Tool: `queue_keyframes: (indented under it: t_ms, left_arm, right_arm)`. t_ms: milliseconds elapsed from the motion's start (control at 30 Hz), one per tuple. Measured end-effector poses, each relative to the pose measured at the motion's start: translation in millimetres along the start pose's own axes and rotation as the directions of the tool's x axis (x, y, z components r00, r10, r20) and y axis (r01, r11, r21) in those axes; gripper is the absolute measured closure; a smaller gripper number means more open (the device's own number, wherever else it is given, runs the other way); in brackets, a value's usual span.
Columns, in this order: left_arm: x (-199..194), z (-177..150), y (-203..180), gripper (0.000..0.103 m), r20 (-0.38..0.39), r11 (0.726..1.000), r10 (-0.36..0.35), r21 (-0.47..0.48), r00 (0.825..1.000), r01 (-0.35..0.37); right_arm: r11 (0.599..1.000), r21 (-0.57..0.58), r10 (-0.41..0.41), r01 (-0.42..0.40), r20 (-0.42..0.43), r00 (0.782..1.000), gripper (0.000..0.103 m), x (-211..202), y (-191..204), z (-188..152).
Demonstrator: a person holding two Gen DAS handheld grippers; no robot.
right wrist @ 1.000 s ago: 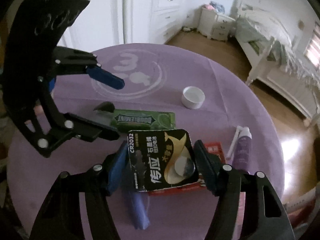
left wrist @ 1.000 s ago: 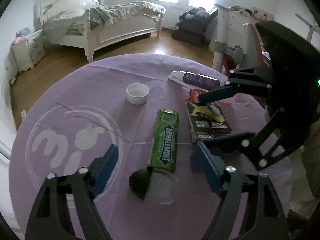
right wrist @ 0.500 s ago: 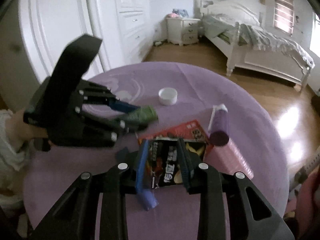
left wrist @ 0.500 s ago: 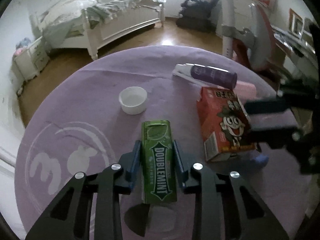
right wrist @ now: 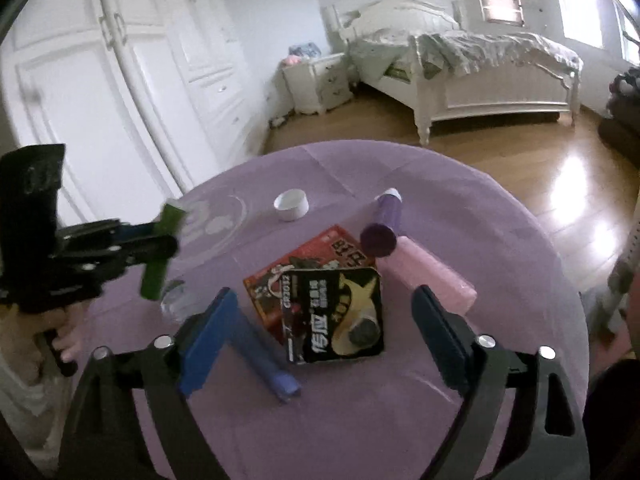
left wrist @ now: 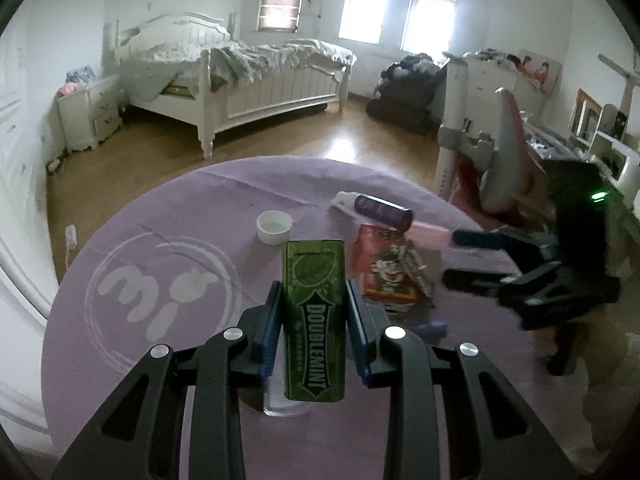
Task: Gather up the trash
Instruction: 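Grasp the green Doublemint gum with the left tool while the right tool grasps the black battery card, then carry the green gum and black battery card over the black bin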
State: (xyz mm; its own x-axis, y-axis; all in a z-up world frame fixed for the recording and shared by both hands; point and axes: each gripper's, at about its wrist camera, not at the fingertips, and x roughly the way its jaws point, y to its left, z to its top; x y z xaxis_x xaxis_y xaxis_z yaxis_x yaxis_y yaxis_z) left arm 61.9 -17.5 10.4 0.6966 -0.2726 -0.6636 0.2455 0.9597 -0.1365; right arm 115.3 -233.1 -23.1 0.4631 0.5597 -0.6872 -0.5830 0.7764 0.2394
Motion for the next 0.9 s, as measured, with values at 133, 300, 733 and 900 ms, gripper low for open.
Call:
queue_keyframes:
  t_ms: [133,300,733,900]
  left_arm:
    - [-5,-2,-9,0.072,0.014,0.999,-0.031,-0.028,0.999,0.031]
    - [-3,-7,-20,0.072,0.008,0.999,-0.04,-0.034,0.999,0.04]
    - [-6,2,-61,0.072,0.025,0.996,-0.086,0.008,0.996,0.086]
    - [-2,16,-105,0.072,0.035,0.986,-0.15,0.079,0.988,0.147]
  right_arm:
    - [1.0,-0.004,0.01,-0.01,-0.122,0.993,0.02,23,-5,0]
    - [0.999,-0.034,0.033,-0.038,-0.141,0.989,0.038,28,-3,6]
    - [0.974,0.189,0.097,-0.129,0.17,0.981,0.042,-73,-15,-14]
    - [0.957,0.267,0.032,-0.115,0.296,0.955,0.042,-137,-29,-38]
